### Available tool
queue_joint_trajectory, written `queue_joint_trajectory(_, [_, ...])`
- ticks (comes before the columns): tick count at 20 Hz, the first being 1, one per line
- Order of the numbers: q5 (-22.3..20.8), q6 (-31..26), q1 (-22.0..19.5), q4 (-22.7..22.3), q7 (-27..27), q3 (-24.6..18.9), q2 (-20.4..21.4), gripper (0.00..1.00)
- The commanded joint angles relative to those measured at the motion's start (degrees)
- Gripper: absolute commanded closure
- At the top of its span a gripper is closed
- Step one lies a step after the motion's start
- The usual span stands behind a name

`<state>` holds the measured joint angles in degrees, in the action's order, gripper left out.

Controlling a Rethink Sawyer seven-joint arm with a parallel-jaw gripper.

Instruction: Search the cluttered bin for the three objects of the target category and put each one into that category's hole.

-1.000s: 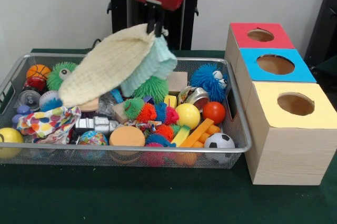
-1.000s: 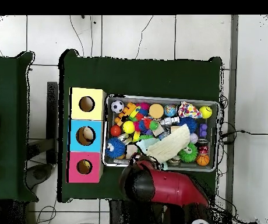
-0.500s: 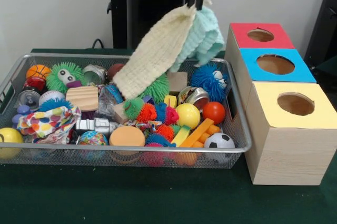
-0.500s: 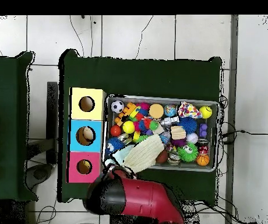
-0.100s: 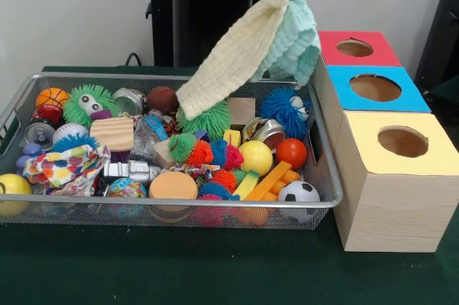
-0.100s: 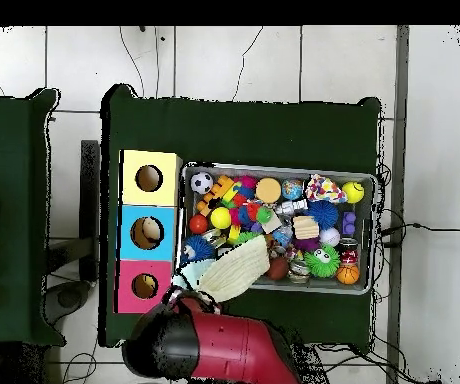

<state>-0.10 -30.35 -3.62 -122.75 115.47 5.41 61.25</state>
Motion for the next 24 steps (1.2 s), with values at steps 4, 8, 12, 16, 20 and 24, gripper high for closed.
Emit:
queue_joint_trajectory(4, [2.07, 18.75, -8.04, -5.18, 7.09, -6.53, -3.6, 1.0])
queue_joint_trajectory(8, [-1.61, 29.58, -10.06, -4.84, 8.43, -8.56, -7.56, 1.0])
queue_joint_trajectory(12, [-4.47, 38.35, -10.68, -2.34, 8.9, -8.65, -13.02, 1.0])
queue_joint_trajectory(16, [-5.18, 44.32, -9.71, 1.54, 7.75, -5.97, -19.48, 1.0])
queue_joint_trajectory(20, [-5.65, 46.98, -10.93, 2.78, 7.33, -6.8, -22.68, 1.0])
queue_joint_trajectory(24, [-4.94, 47.21, -10.08, 1.81, 7.93, -6.13, -22.07, 1.0])
